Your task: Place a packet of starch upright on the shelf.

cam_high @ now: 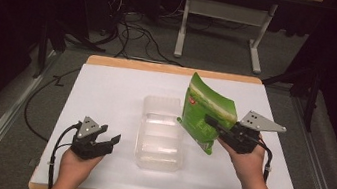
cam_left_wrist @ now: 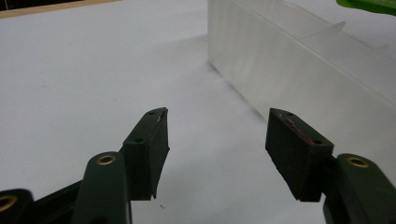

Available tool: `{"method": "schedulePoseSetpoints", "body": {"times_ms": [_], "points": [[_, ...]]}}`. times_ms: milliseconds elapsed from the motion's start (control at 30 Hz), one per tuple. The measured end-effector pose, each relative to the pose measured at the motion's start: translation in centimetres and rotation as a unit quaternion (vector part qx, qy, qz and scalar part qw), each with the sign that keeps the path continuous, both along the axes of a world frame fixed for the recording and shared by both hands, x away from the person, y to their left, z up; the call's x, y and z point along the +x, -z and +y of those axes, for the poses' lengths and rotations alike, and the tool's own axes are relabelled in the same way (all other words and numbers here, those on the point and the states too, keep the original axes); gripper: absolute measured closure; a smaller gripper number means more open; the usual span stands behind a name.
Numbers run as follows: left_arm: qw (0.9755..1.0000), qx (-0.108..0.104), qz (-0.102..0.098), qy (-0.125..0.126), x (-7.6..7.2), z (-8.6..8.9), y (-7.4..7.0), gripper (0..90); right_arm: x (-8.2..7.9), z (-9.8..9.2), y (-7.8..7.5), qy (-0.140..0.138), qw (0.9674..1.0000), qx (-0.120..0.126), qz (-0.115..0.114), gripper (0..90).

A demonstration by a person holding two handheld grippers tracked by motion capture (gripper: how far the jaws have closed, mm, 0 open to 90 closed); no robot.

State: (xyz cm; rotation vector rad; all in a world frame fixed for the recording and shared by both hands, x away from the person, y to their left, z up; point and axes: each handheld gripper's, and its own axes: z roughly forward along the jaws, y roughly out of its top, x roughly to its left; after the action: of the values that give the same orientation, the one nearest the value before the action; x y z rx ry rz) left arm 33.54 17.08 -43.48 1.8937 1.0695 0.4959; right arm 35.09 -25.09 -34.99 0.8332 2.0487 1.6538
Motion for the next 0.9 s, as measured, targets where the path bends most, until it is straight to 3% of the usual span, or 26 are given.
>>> {"method": "schedulePoseSetpoints", "body": {"times_ms": [200, 367, 600, 900], "points": [[1.0, 0.003, 0.0, -0.001, 0.0, 0.1, 0.0, 39.6, 0.8, 2.1, -0.4, -0.045, 0.999, -0.002, -0.002, 88.3], [1.0, 0.001, 0.002, -0.008, 0.0, 0.4, 0.1, 39.6, 1.9, 3.7, -0.6, -0.087, 0.9962, -0.001, 0.0, 88.3], [1.0, 0.004, 0.003, -0.008, 0.0, 0.4, 0.1, 39.6, 3.3, 5.7, -0.6, -0.125, 0.992, -0.008, 0.016, 88.3], [1.0, 0.003, 0.004, -0.008, -0.1, 0.4, 0.1, 39.6, 5.0, 7.2, 0.5, -0.143, 0.9885, -0.021, 0.043, 88.2]]}}
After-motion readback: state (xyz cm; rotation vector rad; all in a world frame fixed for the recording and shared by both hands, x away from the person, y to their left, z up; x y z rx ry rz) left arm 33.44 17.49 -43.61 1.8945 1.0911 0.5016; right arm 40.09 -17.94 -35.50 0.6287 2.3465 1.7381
